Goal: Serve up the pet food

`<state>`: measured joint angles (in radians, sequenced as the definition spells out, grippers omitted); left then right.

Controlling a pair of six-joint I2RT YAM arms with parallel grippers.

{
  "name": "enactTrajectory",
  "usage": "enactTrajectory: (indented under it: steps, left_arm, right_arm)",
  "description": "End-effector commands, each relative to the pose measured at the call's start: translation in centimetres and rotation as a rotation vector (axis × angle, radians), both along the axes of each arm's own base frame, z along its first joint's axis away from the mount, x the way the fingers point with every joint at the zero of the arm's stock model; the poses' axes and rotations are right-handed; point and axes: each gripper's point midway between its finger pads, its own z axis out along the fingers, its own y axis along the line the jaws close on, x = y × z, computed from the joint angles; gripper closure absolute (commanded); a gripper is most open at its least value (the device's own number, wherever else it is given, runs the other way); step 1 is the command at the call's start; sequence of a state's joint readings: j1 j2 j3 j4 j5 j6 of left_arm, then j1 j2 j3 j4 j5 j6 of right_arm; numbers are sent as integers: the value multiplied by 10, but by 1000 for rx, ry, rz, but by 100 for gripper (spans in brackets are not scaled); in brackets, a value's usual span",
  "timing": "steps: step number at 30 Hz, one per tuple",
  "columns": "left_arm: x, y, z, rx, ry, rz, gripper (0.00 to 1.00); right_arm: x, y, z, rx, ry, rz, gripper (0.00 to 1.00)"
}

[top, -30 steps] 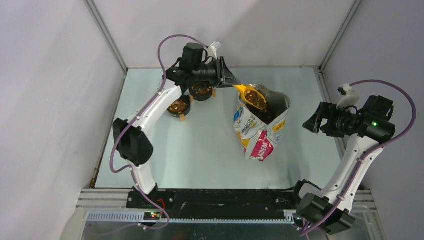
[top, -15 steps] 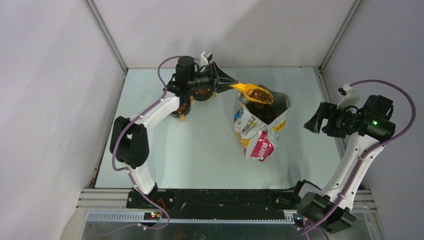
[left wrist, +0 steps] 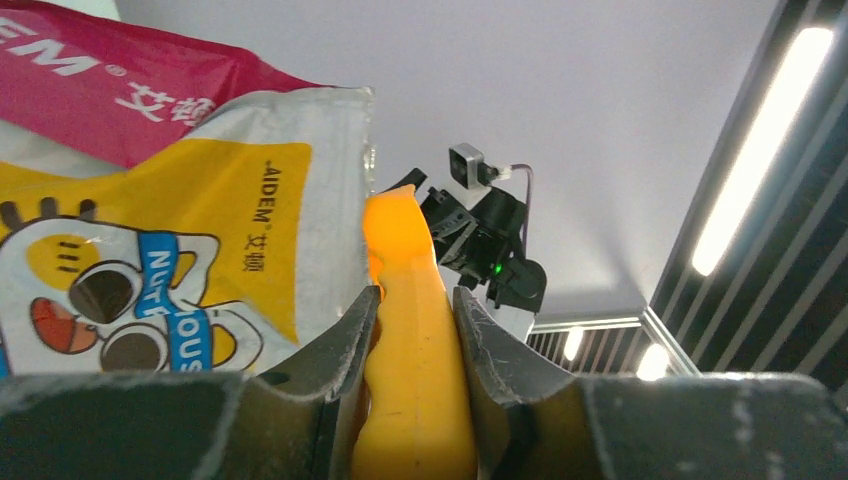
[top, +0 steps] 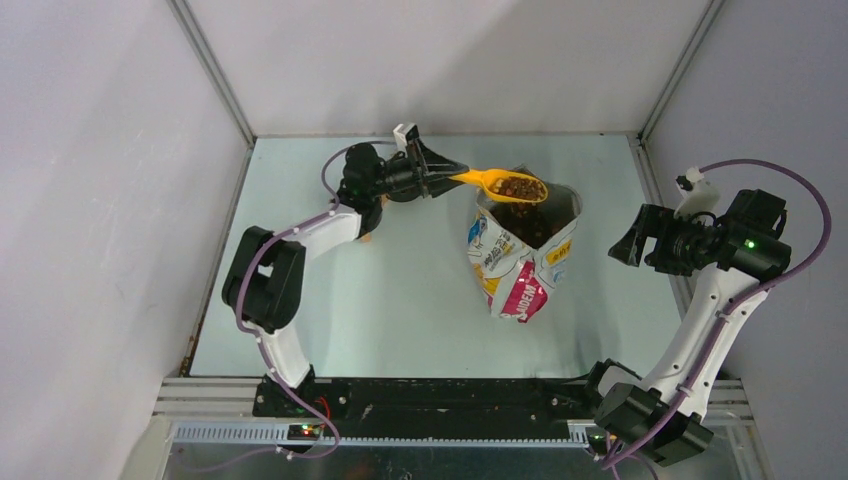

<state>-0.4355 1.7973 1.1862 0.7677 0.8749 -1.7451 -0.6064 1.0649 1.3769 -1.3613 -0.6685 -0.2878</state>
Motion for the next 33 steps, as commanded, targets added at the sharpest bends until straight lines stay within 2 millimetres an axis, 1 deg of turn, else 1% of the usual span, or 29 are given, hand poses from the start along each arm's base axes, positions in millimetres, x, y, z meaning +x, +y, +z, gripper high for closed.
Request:
enactTrajectory:
  steps: [1,2,3,6,8,14,15,16,17,18,19,20,21,22,23,24,25,26,29,30,33]
  left_arm:
    - [-12,4,51,-98,-136,-35,100]
    - [-12,5,53,-96,-141,-36,100]
    - [-14,7,59,-100,-157,-34,100]
    - [-7,18,68,-98,-184,5,100]
    - [1,29,73,-91,-200,41,100]
    - [35,77,85,-61,-239,169,100]
    - [43,89,84,-52,-243,198,100]
    - [47,95,85,-49,-248,215,100]
    - [58,108,82,-39,-246,249,100]
    - [64,114,78,-33,-238,267,100]
    - [74,128,74,-23,-234,303,100]
    - [82,134,67,-17,-224,317,100]
    - [90,147,63,-8,-226,347,100]
    - [98,153,54,-1,-210,360,100]
    - [105,166,49,7,-211,387,100]
    - [111,171,40,15,-198,398,100]
    - [117,183,36,19,-202,422,100]
    - [126,199,27,27,-193,453,100]
    - [136,217,10,45,-189,483,100]
    - [142,225,1,56,-187,497,100]
    - [150,240,-18,79,-175,520,100]
  right_arm:
    - [2,-2,4,-3,-20,-6,18]
    - [2,-1,4,-5,-21,-5,18]
    - [1,-1,4,-10,-21,-5,18]
    - [-1,0,4,-16,-22,0,18]
    - [-2,0,5,-15,-26,4,18]
    - [-1,4,9,2,-41,8,18]
    - [-1,4,10,1,-44,8,18]
    - [0,4,11,2,-45,9,18]
    - [0,4,12,0,-50,9,18]
    - [1,4,14,2,-53,9,18]
    - [1,4,14,3,-55,9,18]
    - [1,5,15,6,-56,10,18]
    - [1,5,15,8,-57,11,18]
    - [2,5,15,11,-59,12,18]
    - [2,6,15,12,-59,12,18]
    - [2,6,15,13,-59,12,18]
    - [2,6,15,12,-60,13,18]
    - [2,5,15,11,-60,13,18]
    - [3,5,15,11,-58,14,18]
    - [3,5,15,11,-58,14,18]
    - [3,5,15,12,-59,15,18]
